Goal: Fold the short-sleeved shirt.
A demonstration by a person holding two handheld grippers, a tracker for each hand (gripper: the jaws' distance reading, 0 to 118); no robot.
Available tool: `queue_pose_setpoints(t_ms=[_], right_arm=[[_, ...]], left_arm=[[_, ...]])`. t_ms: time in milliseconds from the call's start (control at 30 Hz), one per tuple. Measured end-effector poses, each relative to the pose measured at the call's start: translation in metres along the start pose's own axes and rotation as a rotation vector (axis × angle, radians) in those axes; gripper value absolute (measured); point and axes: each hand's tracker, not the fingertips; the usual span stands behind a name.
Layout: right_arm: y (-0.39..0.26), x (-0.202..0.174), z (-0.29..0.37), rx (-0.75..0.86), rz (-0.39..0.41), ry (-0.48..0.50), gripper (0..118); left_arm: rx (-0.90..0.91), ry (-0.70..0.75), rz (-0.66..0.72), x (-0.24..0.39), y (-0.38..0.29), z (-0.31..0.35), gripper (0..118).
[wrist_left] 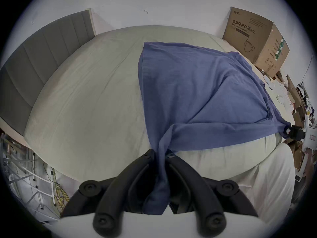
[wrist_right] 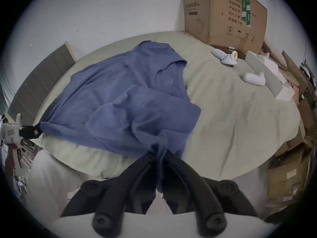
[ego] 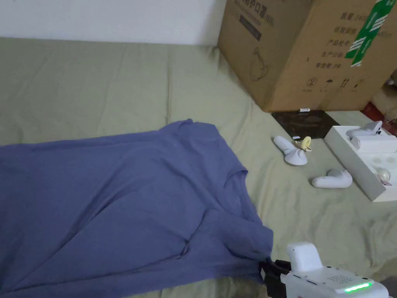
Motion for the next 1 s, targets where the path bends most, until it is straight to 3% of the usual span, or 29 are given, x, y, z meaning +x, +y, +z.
queue_pose_setpoints(t_ms=[500, 833, 1000], right_arm=[[-0.006, 0.002, 0.081, 0.124, -0.022, 0.01, 5], [0.067, 0.004, 0.008, 0.136, -0.012, 0.01, 5], [0.104, 0.007, -0.037, 0.116, -0.006, 0.004, 5]], left_arm=[[-0.009, 0.0, -0.062, -0.009, -0.015, 0.051, 9], [-0.003, 0.02, -0.084, -0.012, 0.049, -0.012, 8], [-0.041, 0.006, -0.01, -0.014, 0.094, -0.052, 8]])
